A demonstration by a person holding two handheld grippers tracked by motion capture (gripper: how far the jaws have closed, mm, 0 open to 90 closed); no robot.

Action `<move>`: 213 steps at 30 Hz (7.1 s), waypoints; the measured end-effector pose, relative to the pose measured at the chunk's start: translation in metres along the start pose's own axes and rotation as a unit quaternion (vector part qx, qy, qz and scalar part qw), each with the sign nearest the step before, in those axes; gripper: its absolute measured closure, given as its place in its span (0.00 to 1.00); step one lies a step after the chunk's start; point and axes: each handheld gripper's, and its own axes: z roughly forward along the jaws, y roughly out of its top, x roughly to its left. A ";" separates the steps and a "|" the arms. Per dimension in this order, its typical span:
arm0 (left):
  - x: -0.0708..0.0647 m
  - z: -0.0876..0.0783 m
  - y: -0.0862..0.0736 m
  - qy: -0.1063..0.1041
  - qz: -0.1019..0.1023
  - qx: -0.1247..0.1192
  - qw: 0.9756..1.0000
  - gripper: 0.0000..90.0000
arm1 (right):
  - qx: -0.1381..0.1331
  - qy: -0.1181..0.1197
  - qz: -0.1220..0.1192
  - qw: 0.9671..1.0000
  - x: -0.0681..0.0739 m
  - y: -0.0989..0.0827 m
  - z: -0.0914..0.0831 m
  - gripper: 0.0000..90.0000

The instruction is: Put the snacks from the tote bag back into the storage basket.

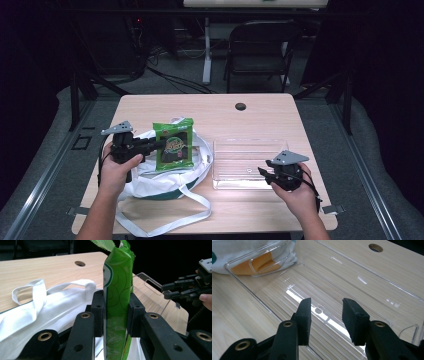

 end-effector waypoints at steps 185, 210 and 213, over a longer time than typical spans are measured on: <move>-0.075 0.055 0.002 -0.113 0.077 0.017 0.990 0.80 | 0.226 0.259 -0.315 0.885 0.075 0.219 0.030 0.79; -0.070 0.054 0.002 -0.109 0.060 0.010 0.992 0.67 | 0.231 0.243 -0.329 0.883 0.073 0.223 0.023 0.82; -0.070 0.054 0.002 -0.107 0.057 0.010 0.993 0.66 | 0.232 0.239 -0.332 0.883 0.072 0.223 0.021 0.82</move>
